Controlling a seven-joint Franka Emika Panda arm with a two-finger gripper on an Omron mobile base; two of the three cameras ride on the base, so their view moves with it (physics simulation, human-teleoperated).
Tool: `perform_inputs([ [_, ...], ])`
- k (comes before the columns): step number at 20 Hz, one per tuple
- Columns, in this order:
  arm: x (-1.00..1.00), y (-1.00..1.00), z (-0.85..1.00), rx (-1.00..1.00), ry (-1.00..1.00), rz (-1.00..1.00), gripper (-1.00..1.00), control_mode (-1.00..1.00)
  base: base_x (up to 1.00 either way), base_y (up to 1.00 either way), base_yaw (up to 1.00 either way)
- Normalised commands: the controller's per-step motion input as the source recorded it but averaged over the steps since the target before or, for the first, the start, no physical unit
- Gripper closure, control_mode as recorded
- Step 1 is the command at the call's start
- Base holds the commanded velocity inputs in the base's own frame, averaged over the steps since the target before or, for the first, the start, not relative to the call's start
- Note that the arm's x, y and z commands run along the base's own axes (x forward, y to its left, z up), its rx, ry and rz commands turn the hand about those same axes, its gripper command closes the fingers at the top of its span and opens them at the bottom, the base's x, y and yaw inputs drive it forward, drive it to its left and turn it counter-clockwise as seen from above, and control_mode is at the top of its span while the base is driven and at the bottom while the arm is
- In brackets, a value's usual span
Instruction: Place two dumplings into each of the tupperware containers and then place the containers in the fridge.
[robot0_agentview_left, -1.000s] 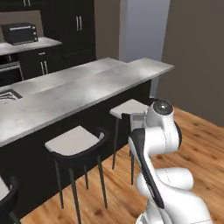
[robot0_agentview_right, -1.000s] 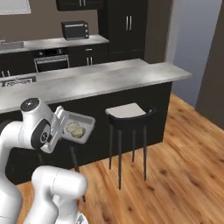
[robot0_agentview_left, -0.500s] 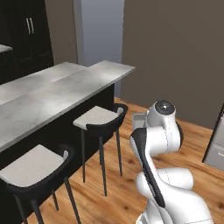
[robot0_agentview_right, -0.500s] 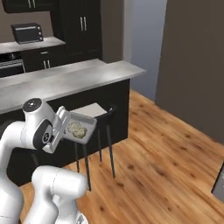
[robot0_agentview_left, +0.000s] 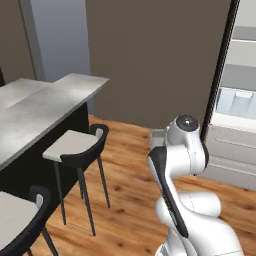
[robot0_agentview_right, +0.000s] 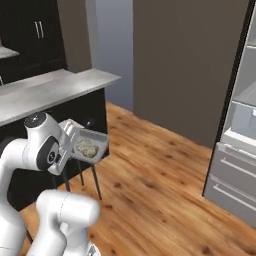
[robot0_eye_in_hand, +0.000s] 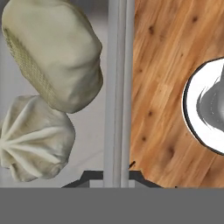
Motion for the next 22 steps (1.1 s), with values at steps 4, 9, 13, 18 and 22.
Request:
perform_inputs([
  [4, 0.0, 0.0, 0.0, 0.0, 0.0, 0.0, 1.0, 1.0, 0.26, -0.57, -0.34],
  [9, 0.0, 0.0, 0.0, 0.0, 0.0, 0.0, 1.0, 1.0, 0.42, -0.61, -0.27],
  [13, 0.0, 0.0, 0.0, 0.0, 0.0, 0.0, 1.0, 1.0, 0.43, -0.7, -0.25],
  [18, 0.0, 0.0, 0.0, 0.0, 0.0, 0.0, 1.0, 1.0, 0.43, -0.71, -0.23],
  [22, 0.0, 0.0, 0.0, 0.0, 0.0, 0.0, 1.0, 1.0, 0.43, -0.6, -0.2],
])
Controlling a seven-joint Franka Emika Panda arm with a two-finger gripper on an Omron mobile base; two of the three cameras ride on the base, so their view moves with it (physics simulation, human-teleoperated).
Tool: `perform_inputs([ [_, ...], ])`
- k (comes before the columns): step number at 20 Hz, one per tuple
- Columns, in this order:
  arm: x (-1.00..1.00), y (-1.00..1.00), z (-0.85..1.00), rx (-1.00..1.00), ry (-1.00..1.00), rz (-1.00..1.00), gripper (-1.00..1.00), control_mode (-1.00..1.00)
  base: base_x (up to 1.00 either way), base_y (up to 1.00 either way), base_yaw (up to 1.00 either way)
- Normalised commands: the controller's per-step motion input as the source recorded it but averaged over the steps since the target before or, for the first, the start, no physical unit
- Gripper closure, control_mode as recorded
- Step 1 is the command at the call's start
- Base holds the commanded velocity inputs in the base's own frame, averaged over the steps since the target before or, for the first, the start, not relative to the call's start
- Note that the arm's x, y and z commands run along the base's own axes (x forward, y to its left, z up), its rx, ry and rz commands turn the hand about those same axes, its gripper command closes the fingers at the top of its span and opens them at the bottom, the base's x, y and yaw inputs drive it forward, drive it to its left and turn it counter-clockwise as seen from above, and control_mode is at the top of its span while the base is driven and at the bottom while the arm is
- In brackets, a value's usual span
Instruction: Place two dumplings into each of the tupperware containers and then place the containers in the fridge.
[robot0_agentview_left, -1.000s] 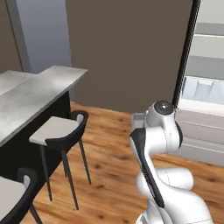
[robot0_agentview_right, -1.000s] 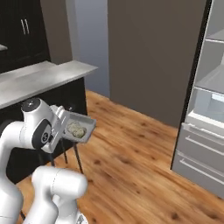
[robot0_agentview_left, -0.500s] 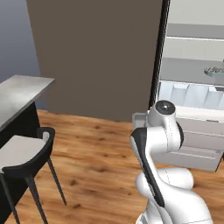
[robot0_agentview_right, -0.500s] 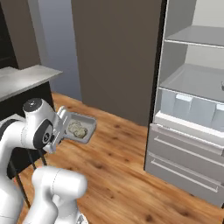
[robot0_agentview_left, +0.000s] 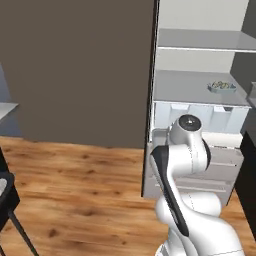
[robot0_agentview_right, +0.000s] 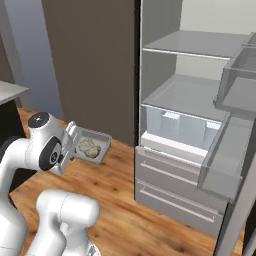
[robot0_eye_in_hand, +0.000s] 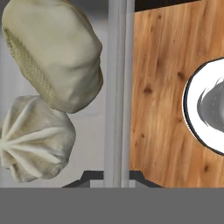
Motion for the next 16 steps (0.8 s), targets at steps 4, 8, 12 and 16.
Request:
perform_inputs([
  [4, 0.0, 0.0, 0.0, 0.0, 0.0, 0.0, 1.0, 1.0, 0.45, -0.44, -0.22],
  [8, 0.0, 0.0, 0.0, 0.0, 0.0, 0.0, 1.0, 1.0, 0.53, -0.27, -0.22],
  [12, 0.0, 0.0, 0.0, 0.0, 0.0, 0.0, 1.0, 1.0, 0.54, -0.23, -0.18],
  [16, 0.0, 0.0, 0.0, 0.0, 0.0, 0.0, 1.0, 1.0, 0.51, -0.29, -0.15],
])
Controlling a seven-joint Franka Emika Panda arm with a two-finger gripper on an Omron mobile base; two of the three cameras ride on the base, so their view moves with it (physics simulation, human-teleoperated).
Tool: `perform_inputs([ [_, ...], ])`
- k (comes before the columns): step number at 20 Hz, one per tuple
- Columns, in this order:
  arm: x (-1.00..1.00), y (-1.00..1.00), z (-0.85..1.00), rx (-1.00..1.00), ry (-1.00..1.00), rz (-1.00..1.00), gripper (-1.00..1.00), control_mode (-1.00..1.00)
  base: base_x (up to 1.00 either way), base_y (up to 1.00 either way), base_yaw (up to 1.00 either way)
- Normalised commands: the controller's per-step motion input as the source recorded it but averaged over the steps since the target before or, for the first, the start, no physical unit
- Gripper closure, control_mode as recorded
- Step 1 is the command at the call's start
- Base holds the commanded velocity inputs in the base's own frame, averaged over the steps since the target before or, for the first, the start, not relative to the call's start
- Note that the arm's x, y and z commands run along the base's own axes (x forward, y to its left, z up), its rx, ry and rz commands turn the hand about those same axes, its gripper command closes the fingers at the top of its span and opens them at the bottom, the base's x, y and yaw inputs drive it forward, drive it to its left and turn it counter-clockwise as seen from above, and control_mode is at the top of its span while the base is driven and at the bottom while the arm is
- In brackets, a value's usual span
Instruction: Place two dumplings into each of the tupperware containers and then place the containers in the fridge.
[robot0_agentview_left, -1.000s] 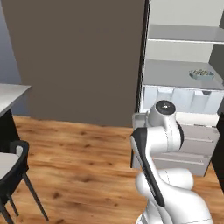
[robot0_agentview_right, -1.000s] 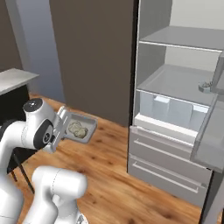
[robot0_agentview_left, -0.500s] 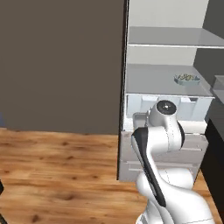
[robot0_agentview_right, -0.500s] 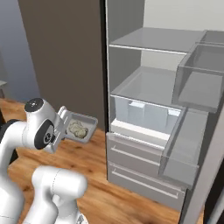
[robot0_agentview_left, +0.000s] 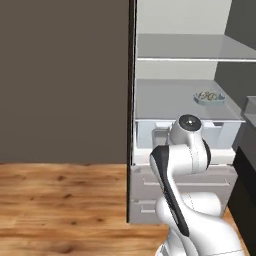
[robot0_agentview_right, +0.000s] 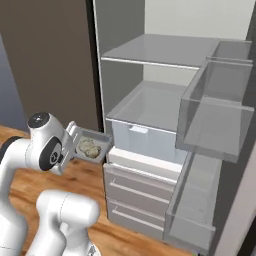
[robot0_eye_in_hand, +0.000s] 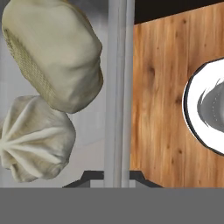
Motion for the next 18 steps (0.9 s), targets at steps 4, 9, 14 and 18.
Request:
perform_inputs([
  [4, 0.0, 0.0, 0.0, 0.0, 0.0, 0.0, 1.0, 1.0, 0.46, -0.31, -0.11],
  [9, 0.0, 0.0, 0.0, 0.0, 0.0, 0.0, 1.0, 1.0, 0.39, -0.46, -0.06],
  [14, 0.0, 0.0, 0.0, 0.0, 0.0, 0.0, 1.0, 1.0, 0.44, -0.47, -0.05],
  [18, 0.0, 0.0, 0.0, 0.0, 0.0, 0.0, 1.0, 1.0, 0.48, -0.2, -0.11],
])
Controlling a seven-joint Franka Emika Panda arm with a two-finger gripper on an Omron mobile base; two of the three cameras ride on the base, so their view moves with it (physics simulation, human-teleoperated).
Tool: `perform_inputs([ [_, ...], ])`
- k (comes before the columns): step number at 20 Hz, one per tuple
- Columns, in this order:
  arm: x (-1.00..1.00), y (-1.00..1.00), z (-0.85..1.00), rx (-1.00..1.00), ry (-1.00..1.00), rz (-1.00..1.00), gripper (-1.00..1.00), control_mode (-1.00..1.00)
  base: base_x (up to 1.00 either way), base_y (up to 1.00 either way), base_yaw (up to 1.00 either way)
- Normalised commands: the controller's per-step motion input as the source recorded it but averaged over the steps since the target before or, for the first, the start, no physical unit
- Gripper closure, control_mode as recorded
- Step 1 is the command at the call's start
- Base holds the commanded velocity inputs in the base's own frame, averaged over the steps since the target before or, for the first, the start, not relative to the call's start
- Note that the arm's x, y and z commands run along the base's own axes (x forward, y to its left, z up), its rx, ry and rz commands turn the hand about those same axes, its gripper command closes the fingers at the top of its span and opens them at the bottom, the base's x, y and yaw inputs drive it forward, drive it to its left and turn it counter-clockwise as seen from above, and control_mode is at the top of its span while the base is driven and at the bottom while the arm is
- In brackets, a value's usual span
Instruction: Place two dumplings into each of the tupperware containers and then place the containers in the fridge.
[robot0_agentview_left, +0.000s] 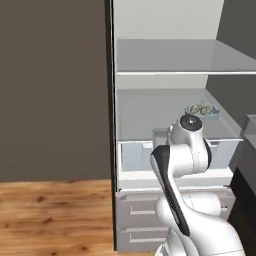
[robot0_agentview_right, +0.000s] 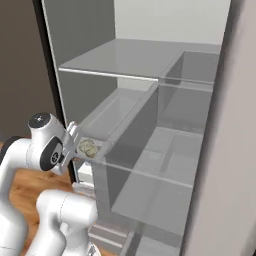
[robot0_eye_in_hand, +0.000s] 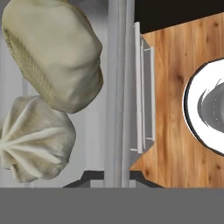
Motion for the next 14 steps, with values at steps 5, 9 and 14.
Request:
perform_inputs([
  [5, 0.0, 0.0, 0.0, 0.0, 0.0, 0.0, 1.0, 1.0, 0.45, -0.14, -0.17],
  [9, 0.0, 0.0, 0.0, 0.0, 0.0, 0.0, 1.0, 1.0, 0.45, -0.04, -0.13],
  [14, 0.23, 0.0, 0.0, 0.0, 0.0, -0.05, 1.0, -1.0, 0.15, 0.0, -0.04],
])
